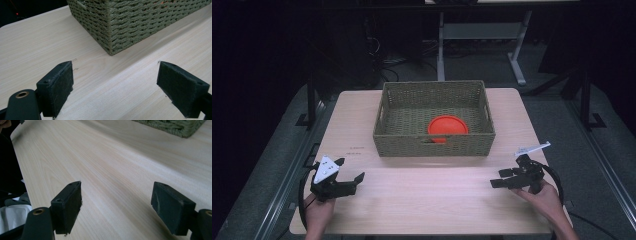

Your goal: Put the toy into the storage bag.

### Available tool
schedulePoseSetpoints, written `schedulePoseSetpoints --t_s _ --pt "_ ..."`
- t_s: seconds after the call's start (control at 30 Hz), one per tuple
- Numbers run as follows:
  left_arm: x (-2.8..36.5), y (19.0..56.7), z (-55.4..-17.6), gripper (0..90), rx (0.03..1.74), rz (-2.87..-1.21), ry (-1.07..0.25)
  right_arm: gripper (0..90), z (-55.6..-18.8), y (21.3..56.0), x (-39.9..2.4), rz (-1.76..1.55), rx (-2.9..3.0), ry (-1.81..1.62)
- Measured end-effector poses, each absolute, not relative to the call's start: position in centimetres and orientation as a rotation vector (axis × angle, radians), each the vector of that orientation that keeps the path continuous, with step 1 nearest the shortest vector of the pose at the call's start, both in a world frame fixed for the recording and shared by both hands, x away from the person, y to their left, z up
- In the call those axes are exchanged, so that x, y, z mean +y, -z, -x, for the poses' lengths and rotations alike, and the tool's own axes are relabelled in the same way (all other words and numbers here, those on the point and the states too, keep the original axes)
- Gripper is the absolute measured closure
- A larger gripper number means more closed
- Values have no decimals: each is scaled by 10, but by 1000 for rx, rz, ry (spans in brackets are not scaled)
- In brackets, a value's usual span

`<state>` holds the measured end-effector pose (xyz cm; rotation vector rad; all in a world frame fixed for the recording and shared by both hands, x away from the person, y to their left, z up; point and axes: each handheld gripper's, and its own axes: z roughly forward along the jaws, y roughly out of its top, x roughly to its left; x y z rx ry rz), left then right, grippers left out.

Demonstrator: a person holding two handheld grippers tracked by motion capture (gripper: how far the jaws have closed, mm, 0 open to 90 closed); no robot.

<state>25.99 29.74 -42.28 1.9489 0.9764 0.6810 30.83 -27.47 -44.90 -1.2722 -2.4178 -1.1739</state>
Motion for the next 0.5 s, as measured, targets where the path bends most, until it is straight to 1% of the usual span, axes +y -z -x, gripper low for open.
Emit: schedulePoseSetpoints --t_s 0.3,0.5 --pt "297 423 -261 130 975 -1946 -679 237 -288 457 -283 1305 -2431 1239" --pt "297 424 -264 130 984 -1953 -688 237 -274 462 -294 1351 -2422 1411"
